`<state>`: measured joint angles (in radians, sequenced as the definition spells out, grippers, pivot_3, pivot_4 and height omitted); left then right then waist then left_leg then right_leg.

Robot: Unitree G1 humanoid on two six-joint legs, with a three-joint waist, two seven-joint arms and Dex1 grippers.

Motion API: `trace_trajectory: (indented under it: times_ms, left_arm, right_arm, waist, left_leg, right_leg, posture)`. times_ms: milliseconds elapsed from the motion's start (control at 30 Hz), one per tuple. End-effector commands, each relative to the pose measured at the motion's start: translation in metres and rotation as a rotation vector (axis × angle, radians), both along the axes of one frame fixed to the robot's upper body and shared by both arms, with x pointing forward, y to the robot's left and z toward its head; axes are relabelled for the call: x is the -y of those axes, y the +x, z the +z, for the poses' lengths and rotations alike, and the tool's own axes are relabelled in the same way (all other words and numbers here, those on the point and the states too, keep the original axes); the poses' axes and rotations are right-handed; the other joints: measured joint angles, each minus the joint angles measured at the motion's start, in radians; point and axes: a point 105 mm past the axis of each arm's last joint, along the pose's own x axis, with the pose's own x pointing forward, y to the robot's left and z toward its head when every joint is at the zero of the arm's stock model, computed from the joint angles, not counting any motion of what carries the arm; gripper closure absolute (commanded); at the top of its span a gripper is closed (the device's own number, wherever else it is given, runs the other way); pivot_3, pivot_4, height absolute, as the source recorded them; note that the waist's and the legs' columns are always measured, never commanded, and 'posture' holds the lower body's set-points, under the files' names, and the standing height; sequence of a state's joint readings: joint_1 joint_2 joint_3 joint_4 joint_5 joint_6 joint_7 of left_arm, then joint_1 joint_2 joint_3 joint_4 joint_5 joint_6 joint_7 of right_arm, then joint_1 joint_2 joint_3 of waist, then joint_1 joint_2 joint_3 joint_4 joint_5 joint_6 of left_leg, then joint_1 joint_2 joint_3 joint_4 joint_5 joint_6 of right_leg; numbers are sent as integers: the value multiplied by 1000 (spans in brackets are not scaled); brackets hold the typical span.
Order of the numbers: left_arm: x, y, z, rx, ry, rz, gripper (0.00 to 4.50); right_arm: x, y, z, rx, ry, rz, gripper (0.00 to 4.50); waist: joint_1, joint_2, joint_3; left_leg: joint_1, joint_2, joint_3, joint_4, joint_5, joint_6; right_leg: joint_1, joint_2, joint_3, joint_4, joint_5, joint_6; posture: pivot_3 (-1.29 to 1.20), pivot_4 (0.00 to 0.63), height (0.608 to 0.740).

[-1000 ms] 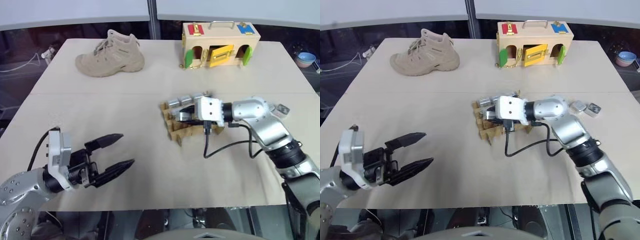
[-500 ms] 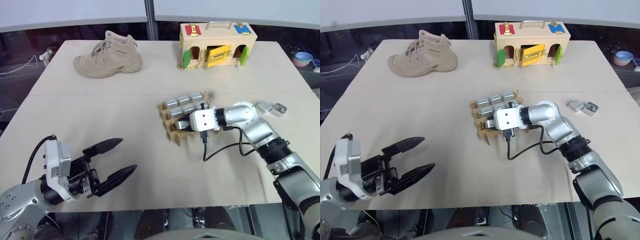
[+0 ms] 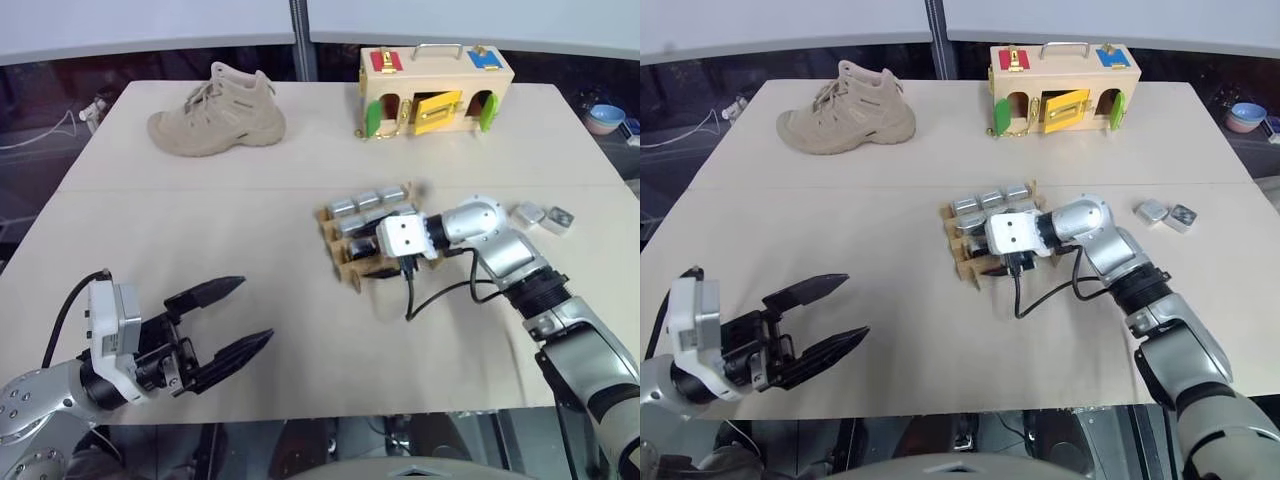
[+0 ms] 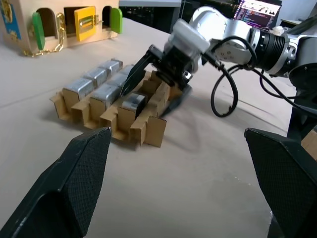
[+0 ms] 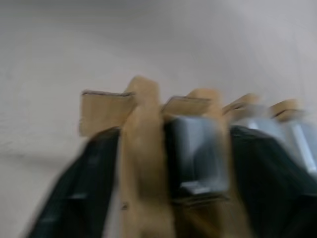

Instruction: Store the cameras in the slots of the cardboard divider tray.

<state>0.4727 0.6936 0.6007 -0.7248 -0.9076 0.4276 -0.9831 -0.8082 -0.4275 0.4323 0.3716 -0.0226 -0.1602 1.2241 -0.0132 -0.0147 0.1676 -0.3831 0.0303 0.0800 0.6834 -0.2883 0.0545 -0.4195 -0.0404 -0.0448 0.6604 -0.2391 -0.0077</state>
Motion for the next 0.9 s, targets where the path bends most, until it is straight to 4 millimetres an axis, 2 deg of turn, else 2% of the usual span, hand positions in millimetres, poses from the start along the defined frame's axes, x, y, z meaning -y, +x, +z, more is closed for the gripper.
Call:
trace_trajectory:
  times_ms: [33, 133, 233, 300, 367, 433, 567, 667, 833, 900]
  left_arm:
    - [5, 3, 7, 40, -2, -32, 0]
    - [11, 7, 11, 56, -9, -54, 0]
    - [21, 12, 18, 83, -31, -88, 0]
    - [28, 16, 21, 97, -42, -112, 0]
    - [36, 22, 24, 106, -54, -124, 0]
    - [46, 29, 26, 110, -45, -141, 0]
    - [61, 39, 37, 136, -75, -189, 0]
    - [65, 44, 42, 154, -79, -210, 0]
    - [69, 45, 40, 151, -81, -215, 0]
    - [70, 44, 40, 149, -86, -216, 0]
  right_arm:
    - [0, 3, 44, 56, 147, -67, 314]
    - [19, -3, 84, 0, 293, -182, 314]
    - [64, -12, 108, -103, 396, -367, 314]
    - [105, -5, 115, -101, 478, -611, 141]
    - [158, 11, 110, -1, 508, -946, 141]
    - [209, 22, 91, 55, 477, -1240, 141]
    - [259, 32, 55, 22, 458, -1552, 141]
    - [284, 38, 47, 17, 515, -1728, 141]
    - [305, 40, 33, -17, 604, -1904, 141]
    - [307, 41, 26, -34, 626, -1935, 141]
  waist:
    - [0, 1, 0]
    - [3, 1, 1]
    - [19, 1, 1]
    - [27, 1, 0]
    - [26, 1, 0]
    - [25, 2, 0]
    - [13, 3, 0]
    - [1, 3, 0]
    - [-1, 3, 0]
    - [2, 3, 0]
  left_leg:
    - [0, 0, 0, 0, 0, 0]
    - [-1, 0, 0, 0, 0, 0]
    - [-3, -2, -6, 0, 0, 0]
    - [-4, -4, -8, 0, -1, 0]
    - [-5, -5, -8, -1, -1, 0]
    - [-5, -5, -8, -2, -1, 0]
    - [-4, -6, -7, -2, 0, 0]
    - [-4, -6, -6, -2, 0, 0]
    - [-3, -6, -3, -2, 0, 0]
    - [-3, -6, -3, -2, 0, 0]
  right_leg:
    - [0, 0, 0, 0, 0, 0]
    - [-1, 0, 0, 0, 0, 0]
    - [-1, -4, -5, -1, 2, 3]
    - [0, -7, -7, -2, 1, 2]
    - [0, -8, -8, -3, 0, 0]
    - [0, -9, -7, -2, 0, 0]
    - [-1, -8, -6, -1, 0, 0]
    - [-1, -5, -5, 0, 2, 3]
    - [-1, 0, 0, 0, 1, 6]
    - [-1, 0, 1, 0, 1, 6]
  posture:
    - [0, 150, 740]
    - [0, 150, 740]
    - [0, 150, 740]
    - [0, 150, 740]
    - [0, 150, 740]
    - [0, 150, 740]
    - [0, 150, 740]
    - [0, 150, 740]
    - [0, 150, 740]
    - [0, 150, 740]
